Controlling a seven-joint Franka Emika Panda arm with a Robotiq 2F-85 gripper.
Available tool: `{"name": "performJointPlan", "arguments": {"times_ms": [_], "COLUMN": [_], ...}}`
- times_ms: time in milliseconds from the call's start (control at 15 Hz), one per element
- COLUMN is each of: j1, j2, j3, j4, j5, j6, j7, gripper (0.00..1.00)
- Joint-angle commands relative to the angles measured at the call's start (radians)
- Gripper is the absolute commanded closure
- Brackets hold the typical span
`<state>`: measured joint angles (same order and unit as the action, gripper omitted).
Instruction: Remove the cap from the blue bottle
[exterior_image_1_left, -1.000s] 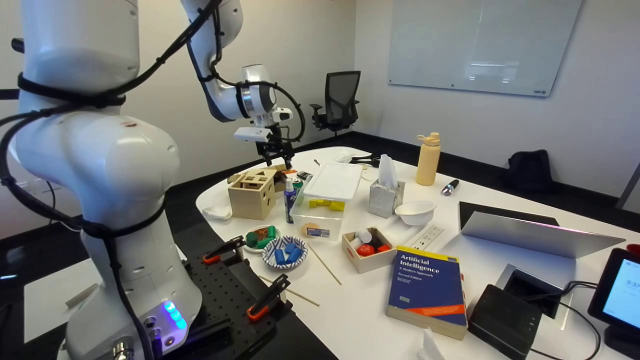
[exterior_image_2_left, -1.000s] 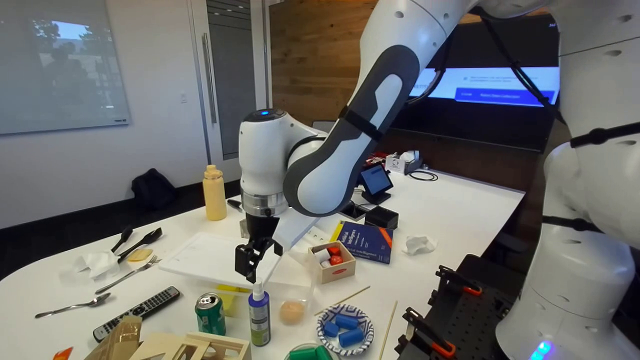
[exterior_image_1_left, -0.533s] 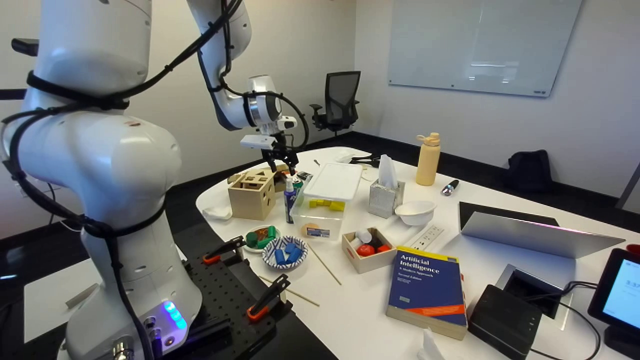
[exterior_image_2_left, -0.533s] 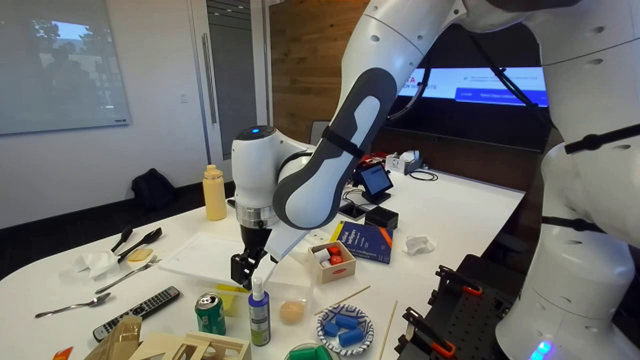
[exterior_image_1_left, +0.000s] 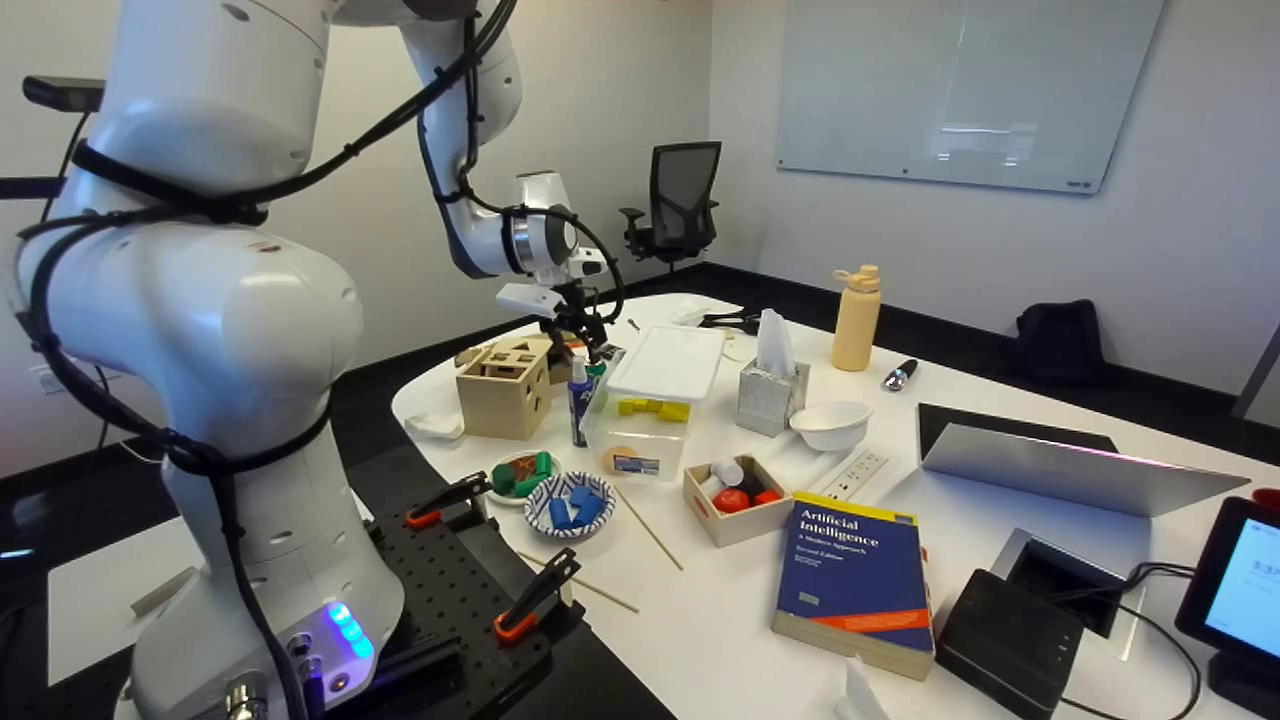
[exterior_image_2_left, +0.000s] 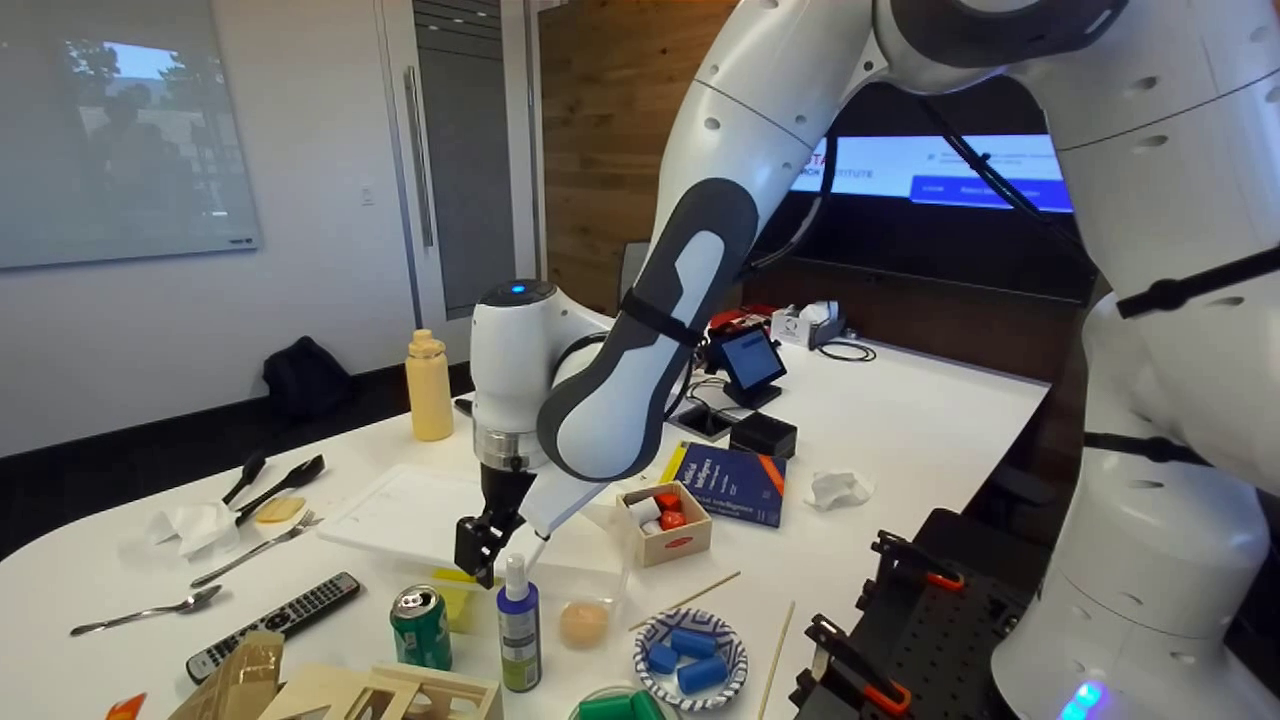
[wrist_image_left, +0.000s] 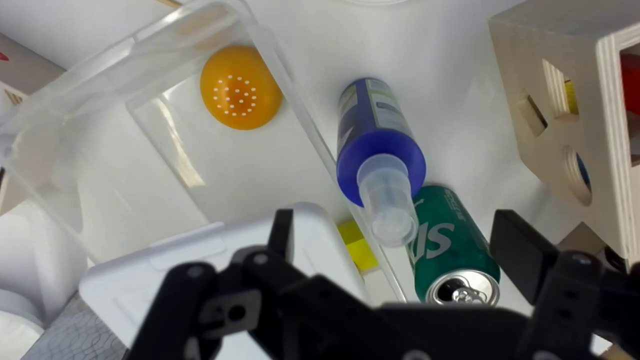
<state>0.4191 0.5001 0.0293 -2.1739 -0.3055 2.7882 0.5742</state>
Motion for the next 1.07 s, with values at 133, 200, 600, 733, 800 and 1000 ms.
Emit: {"name": "performJointPlan", "arguments": {"times_ms": [133,200,600,733,800,1000], "j1": [0.023,0.018,0.015,0.013,0.016,0.016], "j2": [0.027,0.027,0.002,-0.004,-0.008,-0.018], "j3": [-0.017,-0.010,-0.001,-0.001,-0.005,-0.010], "j4": [0.027,0.026,0.006,0.002,0.001,0.001], "j5": [0.069,0.082,0.150,0.168,0.171,0.174], "j6": [0.041,0.048,0.032,0.022,0.016,0.005], "j7": [-0.024,-0.032,-0.071,-0.078,-0.076,-0.077], "gripper": [0.25,0.26,0.71,0.87,0.95,0.94]}}
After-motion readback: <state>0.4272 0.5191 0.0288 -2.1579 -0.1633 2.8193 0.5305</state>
